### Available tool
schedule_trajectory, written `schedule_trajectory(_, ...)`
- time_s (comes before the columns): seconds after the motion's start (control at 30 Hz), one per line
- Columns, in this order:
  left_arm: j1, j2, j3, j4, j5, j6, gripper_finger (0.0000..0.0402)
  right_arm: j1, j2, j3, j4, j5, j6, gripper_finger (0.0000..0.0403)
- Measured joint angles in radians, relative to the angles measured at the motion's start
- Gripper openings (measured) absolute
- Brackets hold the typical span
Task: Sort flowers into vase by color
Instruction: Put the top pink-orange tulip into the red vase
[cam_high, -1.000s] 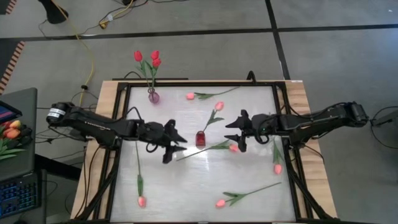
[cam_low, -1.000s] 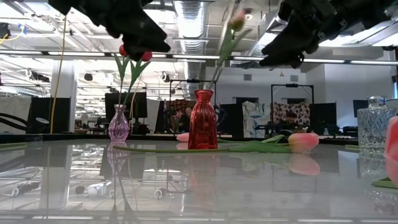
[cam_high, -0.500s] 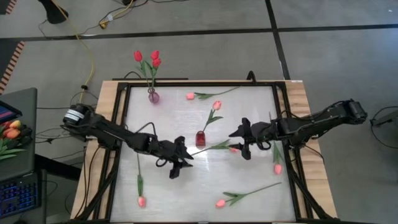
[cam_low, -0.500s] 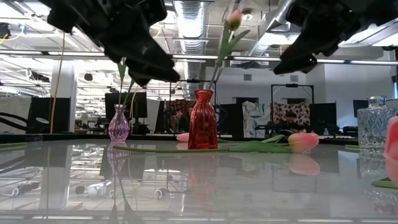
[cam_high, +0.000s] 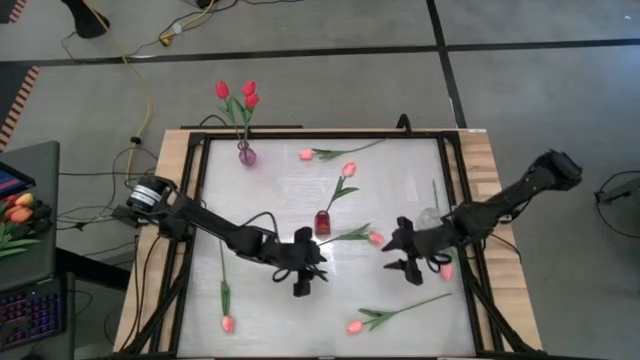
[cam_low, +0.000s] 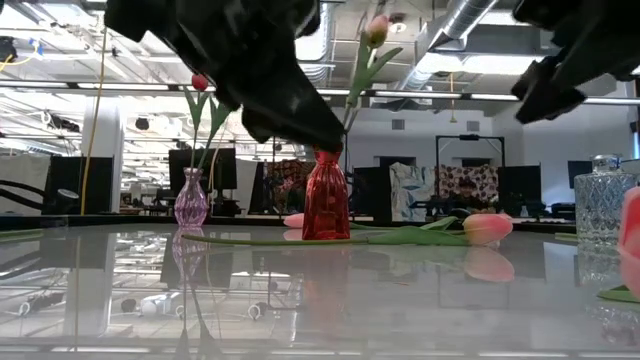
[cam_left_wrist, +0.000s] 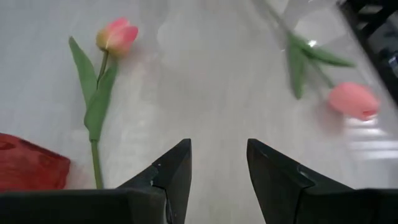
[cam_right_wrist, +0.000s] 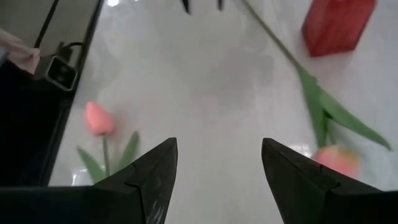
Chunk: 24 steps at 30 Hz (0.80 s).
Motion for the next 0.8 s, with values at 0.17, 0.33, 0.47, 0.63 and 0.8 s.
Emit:
schedule_trajectory(0.17,-0.004,0.068,0.045,-0.020,-0.027,-0.001,0.0141,0.085,0.000,0.000,-0.002,0.083,0.022,0.0260)
schedule_trajectory(0.33,0.000,0.091,0.057,-0.022,-0.075,0.012,0.0141,0.130,0.000,0.000,0.003,0.134,0.025,0.0260)
schedule_trajectory(0.47,0.007,0.091,0.060,-0.020,-0.104,0.045,0.0141,0.132,0.000,0.000,0.004,0.135,0.032,0.0260)
schedule_trajectory(0.63,0.026,0.101,0.060,-0.035,-0.112,0.058,0.0141,0.131,0.001,0.000,0.008,0.140,0.033,0.0260)
schedule_trajectory(0.8,0.045,0.122,0.062,-0.045,-0.114,0.059,0.0141,0.131,0.001,0.000,0.011,0.179,0.033,0.0260)
